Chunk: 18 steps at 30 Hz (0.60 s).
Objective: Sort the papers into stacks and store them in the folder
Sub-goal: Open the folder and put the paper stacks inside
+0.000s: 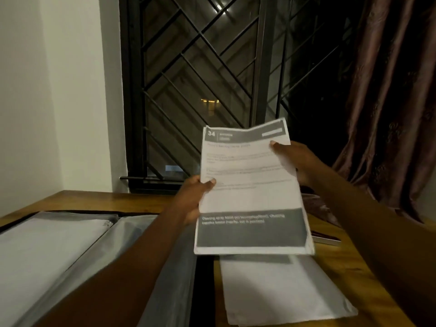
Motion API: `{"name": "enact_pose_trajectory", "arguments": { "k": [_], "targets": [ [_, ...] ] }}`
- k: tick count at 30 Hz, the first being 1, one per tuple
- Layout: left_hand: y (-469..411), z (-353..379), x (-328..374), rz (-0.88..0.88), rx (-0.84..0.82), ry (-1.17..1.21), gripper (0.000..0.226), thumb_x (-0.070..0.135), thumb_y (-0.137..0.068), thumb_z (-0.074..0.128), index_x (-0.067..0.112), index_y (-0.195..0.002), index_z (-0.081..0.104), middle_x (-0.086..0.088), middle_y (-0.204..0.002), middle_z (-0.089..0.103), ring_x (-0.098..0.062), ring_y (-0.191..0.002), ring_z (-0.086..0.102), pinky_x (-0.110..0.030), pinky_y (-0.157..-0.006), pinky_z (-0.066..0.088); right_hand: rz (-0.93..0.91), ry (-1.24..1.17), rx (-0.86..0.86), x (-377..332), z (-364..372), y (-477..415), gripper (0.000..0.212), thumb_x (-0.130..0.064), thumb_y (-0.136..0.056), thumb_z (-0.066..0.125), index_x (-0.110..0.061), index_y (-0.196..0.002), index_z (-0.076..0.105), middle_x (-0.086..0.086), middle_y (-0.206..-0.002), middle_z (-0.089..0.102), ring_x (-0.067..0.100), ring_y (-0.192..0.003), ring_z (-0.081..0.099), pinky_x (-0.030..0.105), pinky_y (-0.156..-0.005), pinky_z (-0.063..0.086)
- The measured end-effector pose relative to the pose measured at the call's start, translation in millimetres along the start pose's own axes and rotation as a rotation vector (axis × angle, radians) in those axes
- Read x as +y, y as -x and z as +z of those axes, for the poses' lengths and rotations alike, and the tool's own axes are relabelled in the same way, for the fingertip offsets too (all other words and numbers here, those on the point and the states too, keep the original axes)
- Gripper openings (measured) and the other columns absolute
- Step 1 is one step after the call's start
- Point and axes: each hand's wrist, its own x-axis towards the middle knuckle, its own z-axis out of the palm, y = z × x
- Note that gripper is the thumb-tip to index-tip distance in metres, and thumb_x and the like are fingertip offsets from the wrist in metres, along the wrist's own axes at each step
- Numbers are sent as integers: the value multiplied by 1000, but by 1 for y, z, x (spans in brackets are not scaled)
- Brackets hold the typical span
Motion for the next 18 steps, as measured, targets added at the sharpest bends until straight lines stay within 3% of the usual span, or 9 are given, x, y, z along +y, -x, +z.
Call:
{"name": "enact_pose_trajectory", "arguments": {
  "k": [2,4,7,10,12,14,16,18],
  "targets": [
    [-2,-14,19,61,85,20,33,3,-98,51,1,-130,54,-19,-128,61,-37,-113,61,-51,-94,49,89,-15,-138,8,21,5,34,-21,-89,64,-3,-118,62,15,-112,68,33,-99,67,44,-87,54],
    [3,-33,33,75,134,-19,32,4,-100,48,3,-131,54,-14,-125,62,-35,-111,61,-48,-90,49,97,70,-180,26,44,10,35,-15,-88,65,-2,-120,62,15,-116,67,30,-95,68,39,-85,55],
    [17,-68,41,28,103,-66,26,11,-101,48,8,-124,59,-11,-125,66,-31,-106,66,-43,-84,56,73,94,-130,57,84,12,34,-5,-89,62,5,-122,59,20,-120,62,27,-90,63,31,-82,51],
    [28,-99,41,35,73,-158,27,32,-100,50,15,-113,67,-8,-111,73,-25,-97,71,-36,-72,60,109,35,-30,91,108,11,34,-4,-89,62,5,-122,58,21,-121,62,29,-94,63,38,-87,52],
    [31,-120,37,101,139,-439,23,31,-98,54,16,-104,71,-4,-98,76,-25,-95,71,-31,-70,57,176,-50,26,115,114,8,36,-5,-89,63,4,-124,58,20,-122,62,30,-97,62,34,-82,53],
    [28,-141,27,170,179,-830,13,15,-95,60,14,-97,73,-6,-96,74,-25,-97,69,-32,-81,55,267,-176,31,134,115,7,37,-6,-91,61,2,-127,56,20,-123,61,31,-95,62,34,-79,55],
    [19,-161,12,157,126,-1195,19,9,-91,64,10,-109,72,-8,-114,70,-23,-109,64,-24,-91,48,346,-228,52,150,118,6,39,-11,-91,61,-1,-128,56,18,-125,61,36,-106,60,46,-93,50],
    [14,-165,1,108,73,-1353,32,17,-90,66,16,-123,67,-1,-128,63,-18,-120,57,-18,-93,39,357,-272,92,166,121,4,43,-13,-89,64,-4,-130,55,16,-127,60,37,-114,57,52,-101,44]
  ]
}}
